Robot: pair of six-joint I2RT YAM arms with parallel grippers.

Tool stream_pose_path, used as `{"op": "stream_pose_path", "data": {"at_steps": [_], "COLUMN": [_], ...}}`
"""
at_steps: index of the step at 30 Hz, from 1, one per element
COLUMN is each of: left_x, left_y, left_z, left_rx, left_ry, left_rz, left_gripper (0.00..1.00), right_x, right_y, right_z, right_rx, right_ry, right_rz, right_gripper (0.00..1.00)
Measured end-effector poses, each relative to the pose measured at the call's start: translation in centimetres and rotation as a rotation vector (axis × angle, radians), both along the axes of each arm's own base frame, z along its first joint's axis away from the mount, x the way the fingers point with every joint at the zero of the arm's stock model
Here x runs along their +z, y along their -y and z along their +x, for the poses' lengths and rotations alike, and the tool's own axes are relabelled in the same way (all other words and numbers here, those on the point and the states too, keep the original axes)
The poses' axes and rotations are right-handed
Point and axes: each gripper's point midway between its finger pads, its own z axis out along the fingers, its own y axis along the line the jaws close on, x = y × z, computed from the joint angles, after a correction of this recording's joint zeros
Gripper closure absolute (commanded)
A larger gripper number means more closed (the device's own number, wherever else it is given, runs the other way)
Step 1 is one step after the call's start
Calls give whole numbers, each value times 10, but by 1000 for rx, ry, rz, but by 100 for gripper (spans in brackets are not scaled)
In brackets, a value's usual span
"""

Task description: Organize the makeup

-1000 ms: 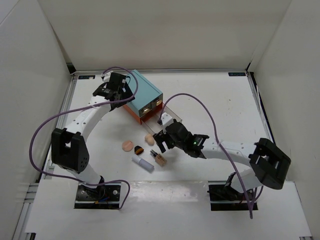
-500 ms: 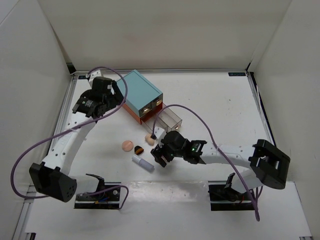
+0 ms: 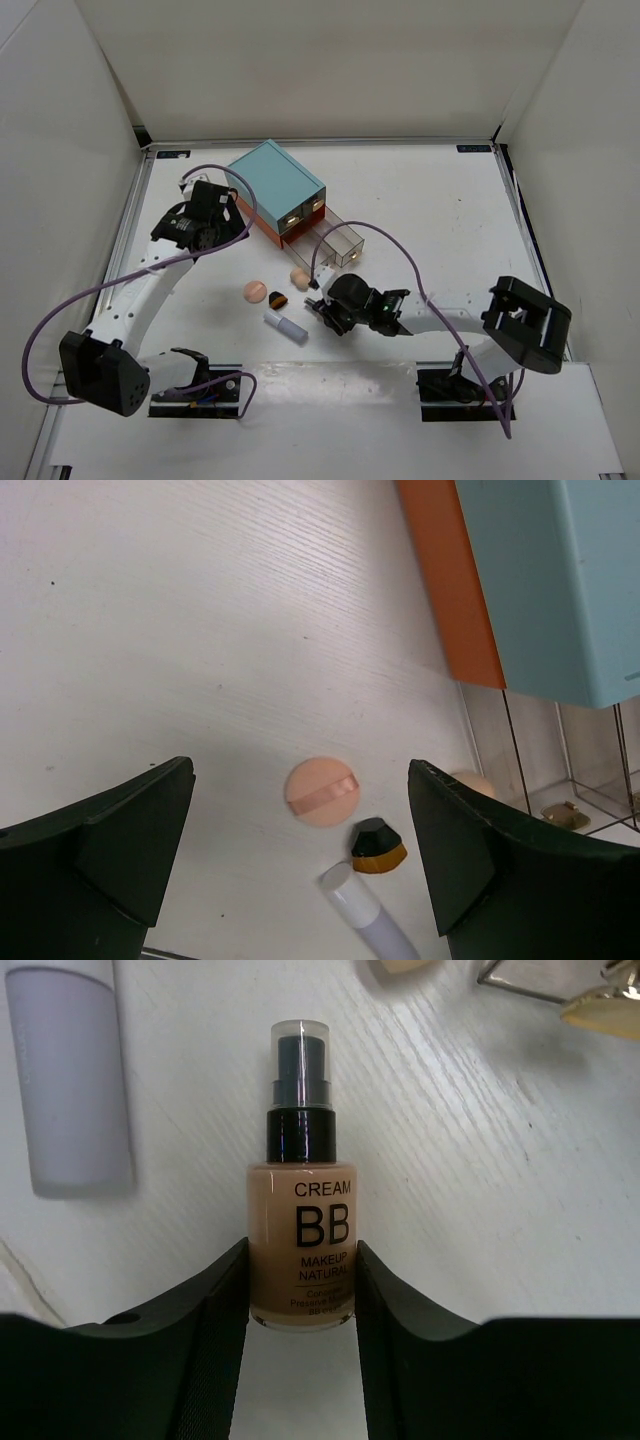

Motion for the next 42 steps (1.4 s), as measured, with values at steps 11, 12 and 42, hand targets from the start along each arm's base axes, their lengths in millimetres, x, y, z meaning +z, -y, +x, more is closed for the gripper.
{"op": "stream_pose_path", "data": {"at_steps": [11, 12, 42], "left_x": [-4, -6, -63], "left_y": [6, 7, 84], "left_z": [-6, -8, -65], "left_rx": [-29, -36, -289], "left_ry": [-17, -26, -190], "left_rz": [-29, -33, -114], "left_gripper": [2, 2, 5], "right_x": [90, 97, 66], "right_y": [16, 18, 36], "right_z": [20, 29, 189], "right_rx": [-35, -54, -230], "right_ry": [208, 234, 155], "right_rz": [136, 140, -52], "right_gripper": [89, 88, 34]}}
